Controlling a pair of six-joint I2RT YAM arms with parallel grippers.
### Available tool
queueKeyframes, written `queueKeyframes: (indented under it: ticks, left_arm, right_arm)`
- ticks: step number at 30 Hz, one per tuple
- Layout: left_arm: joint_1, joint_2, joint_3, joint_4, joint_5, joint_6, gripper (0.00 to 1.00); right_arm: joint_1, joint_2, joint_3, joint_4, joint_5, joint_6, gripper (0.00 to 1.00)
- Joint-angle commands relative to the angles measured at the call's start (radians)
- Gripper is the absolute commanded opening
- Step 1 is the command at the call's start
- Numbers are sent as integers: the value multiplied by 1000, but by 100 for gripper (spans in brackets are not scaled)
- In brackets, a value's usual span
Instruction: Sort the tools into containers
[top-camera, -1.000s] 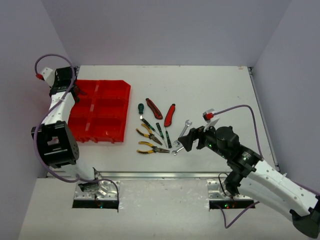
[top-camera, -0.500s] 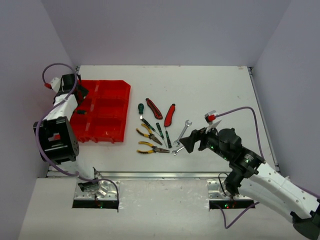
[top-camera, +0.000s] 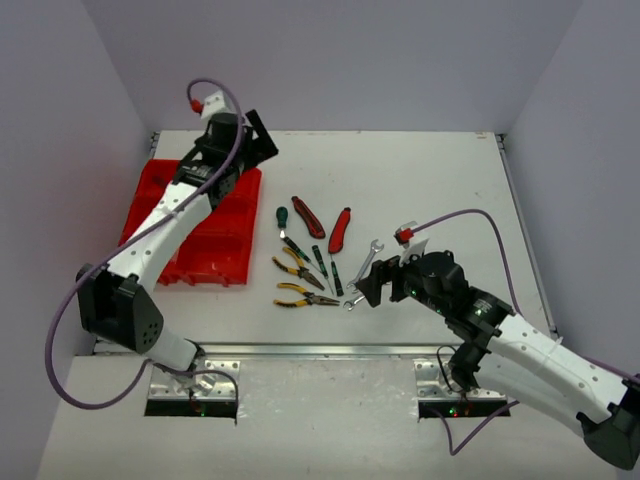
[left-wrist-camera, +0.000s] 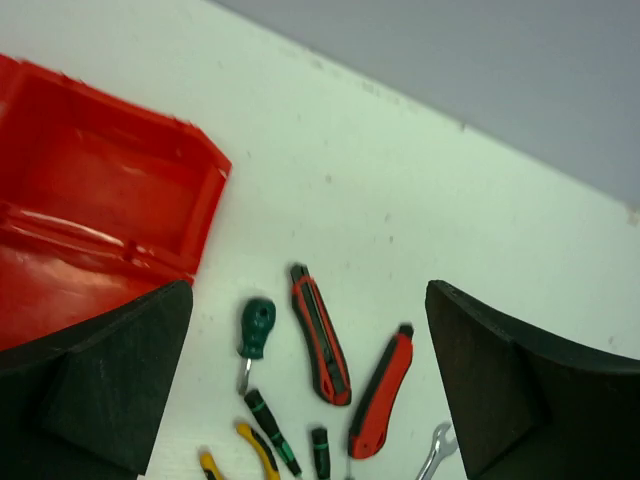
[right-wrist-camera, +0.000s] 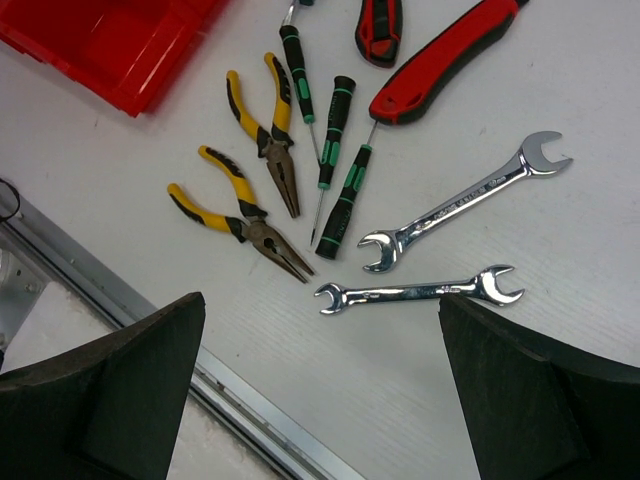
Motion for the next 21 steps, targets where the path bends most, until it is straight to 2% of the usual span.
queueKeyframes:
  ticks: [1,8,10,12,17,21]
  left_arm:
    - [-94,201,-43,-34,51,40,100]
    - [-139,328,-10,-42,42,102,96]
    - [-147,359,8,-44,50,114,92]
    - [-151,400,23,-43,49,123,83]
    - [-151,496,58,-58,24,128,70]
    - [-151,556,79,-62,2,126,68]
  right_arm:
    - [0,-5,-5,27,34,-12,99]
    - [-2,5,-11,27,35,-19,99]
    - [-2,14,-9,27,33,-17,99]
    - [-2,24,-7,27,32,-16,99]
    - [-3,19,-8,27,34,-18,99]
    - [-3,17,-9,27,34,-19,99]
